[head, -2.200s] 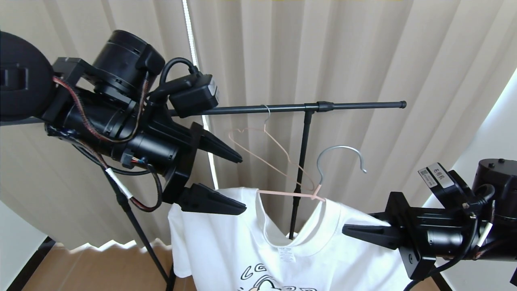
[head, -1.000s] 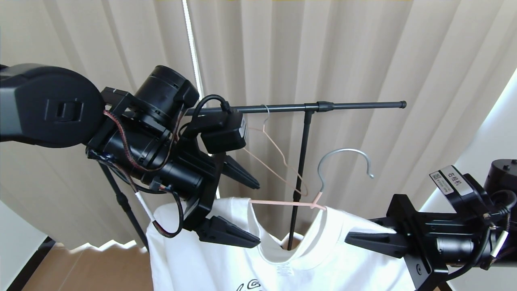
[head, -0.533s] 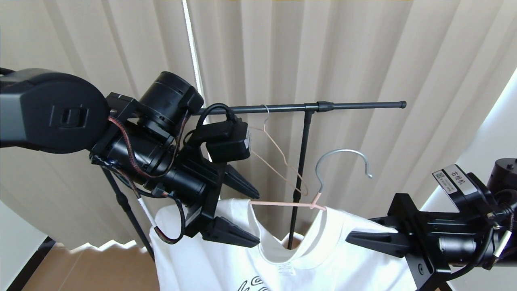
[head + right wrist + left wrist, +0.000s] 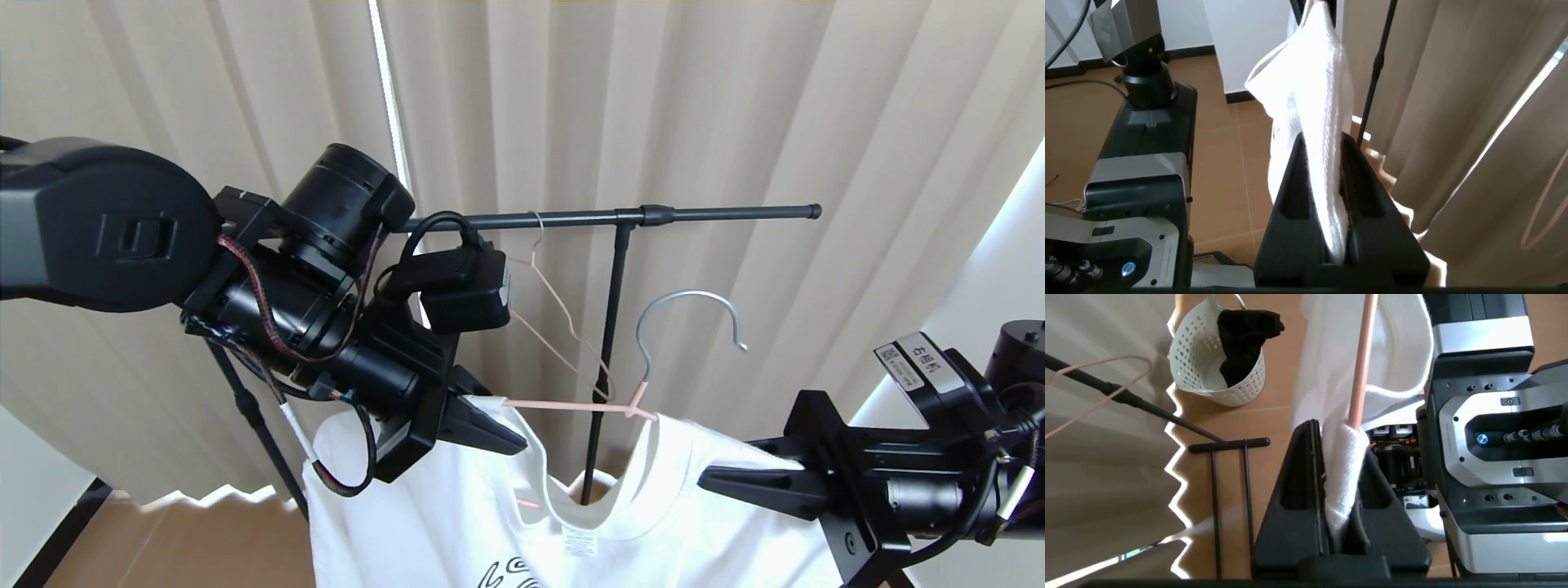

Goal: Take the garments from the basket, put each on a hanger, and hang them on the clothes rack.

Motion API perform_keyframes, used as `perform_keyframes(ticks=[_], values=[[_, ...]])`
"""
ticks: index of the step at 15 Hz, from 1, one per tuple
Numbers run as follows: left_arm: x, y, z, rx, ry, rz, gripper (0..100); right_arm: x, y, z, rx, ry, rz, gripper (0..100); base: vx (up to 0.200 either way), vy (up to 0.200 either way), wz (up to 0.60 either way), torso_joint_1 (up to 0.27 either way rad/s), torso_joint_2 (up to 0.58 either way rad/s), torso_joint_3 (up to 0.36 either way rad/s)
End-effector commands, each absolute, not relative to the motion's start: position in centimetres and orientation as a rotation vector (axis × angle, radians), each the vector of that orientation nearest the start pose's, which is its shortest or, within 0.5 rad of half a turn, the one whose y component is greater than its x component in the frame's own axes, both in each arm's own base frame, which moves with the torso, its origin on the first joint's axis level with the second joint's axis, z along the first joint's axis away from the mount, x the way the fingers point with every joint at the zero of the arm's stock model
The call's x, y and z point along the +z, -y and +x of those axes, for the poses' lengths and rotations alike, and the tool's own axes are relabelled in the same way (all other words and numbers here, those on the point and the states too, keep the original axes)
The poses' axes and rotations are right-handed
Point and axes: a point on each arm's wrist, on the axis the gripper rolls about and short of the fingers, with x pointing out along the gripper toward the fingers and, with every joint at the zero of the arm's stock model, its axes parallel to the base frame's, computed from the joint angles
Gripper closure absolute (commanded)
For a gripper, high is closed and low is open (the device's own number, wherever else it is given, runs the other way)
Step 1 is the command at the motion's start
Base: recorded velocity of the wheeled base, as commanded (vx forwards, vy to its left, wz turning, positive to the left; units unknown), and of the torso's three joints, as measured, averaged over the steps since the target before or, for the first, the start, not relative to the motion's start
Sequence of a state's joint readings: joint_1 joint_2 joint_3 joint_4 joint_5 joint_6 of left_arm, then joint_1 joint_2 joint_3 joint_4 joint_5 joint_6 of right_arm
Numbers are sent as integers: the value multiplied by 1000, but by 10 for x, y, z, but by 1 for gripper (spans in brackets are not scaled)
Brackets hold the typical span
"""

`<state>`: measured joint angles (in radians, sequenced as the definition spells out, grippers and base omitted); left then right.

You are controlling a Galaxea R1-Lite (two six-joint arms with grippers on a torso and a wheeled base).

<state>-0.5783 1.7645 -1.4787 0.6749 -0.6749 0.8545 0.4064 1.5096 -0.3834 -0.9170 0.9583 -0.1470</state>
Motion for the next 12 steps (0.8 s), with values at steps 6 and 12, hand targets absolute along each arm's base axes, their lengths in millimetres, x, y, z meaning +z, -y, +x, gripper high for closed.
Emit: perform_keyframes(ticks=[6, 12], values=[[244, 172, 245, -1369, -423, 738, 100, 156, -103, 192, 1363, -110, -66, 100, 0, 0, 0, 0, 0, 0], [233, 170, 243, -1205, -344, 758, 100, 157, -103, 193, 1351, -113, -65, 100, 0, 0, 0, 0, 0, 0]])
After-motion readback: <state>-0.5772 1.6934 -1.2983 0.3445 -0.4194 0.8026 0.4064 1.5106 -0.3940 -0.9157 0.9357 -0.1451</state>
